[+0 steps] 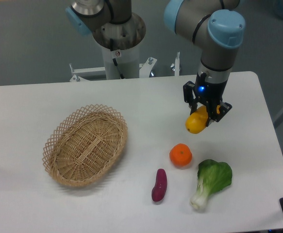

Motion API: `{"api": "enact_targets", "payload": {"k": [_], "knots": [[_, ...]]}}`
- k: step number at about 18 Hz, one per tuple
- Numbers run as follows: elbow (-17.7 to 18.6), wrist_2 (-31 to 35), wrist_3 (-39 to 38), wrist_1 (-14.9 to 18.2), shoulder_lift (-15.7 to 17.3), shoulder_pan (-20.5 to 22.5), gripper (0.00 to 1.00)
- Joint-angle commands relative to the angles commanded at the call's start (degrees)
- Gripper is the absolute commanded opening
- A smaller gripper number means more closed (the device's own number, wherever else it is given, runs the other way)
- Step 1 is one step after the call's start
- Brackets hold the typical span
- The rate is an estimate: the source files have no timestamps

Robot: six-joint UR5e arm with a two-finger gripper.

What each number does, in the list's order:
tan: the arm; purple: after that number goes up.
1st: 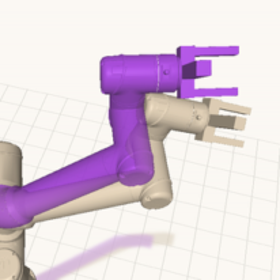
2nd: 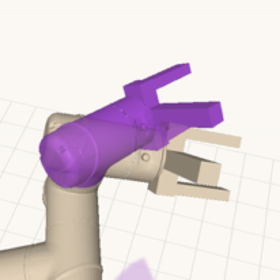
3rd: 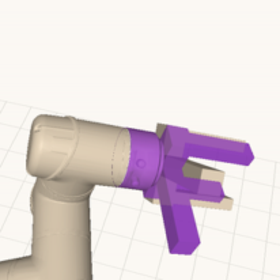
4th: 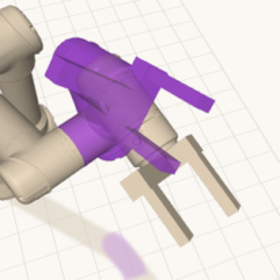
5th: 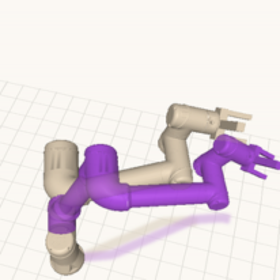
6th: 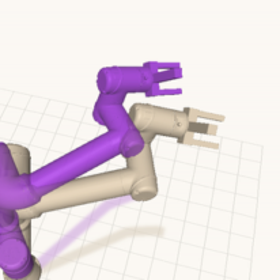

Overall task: Place the mango on the table
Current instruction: 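Carry the yellow mango in the gripper and lower it toward the table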

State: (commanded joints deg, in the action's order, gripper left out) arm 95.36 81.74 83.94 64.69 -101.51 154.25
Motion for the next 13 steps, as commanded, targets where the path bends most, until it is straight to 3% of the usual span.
{"api": "enact_targets", "payload": {"k": [6,13], "knots": [[0.6,0.0,1.6,-0.1,0.0,0.8,0.46],[1.9,0.2,12.3,-0.9,-0.8,4.7,0.46]]}}
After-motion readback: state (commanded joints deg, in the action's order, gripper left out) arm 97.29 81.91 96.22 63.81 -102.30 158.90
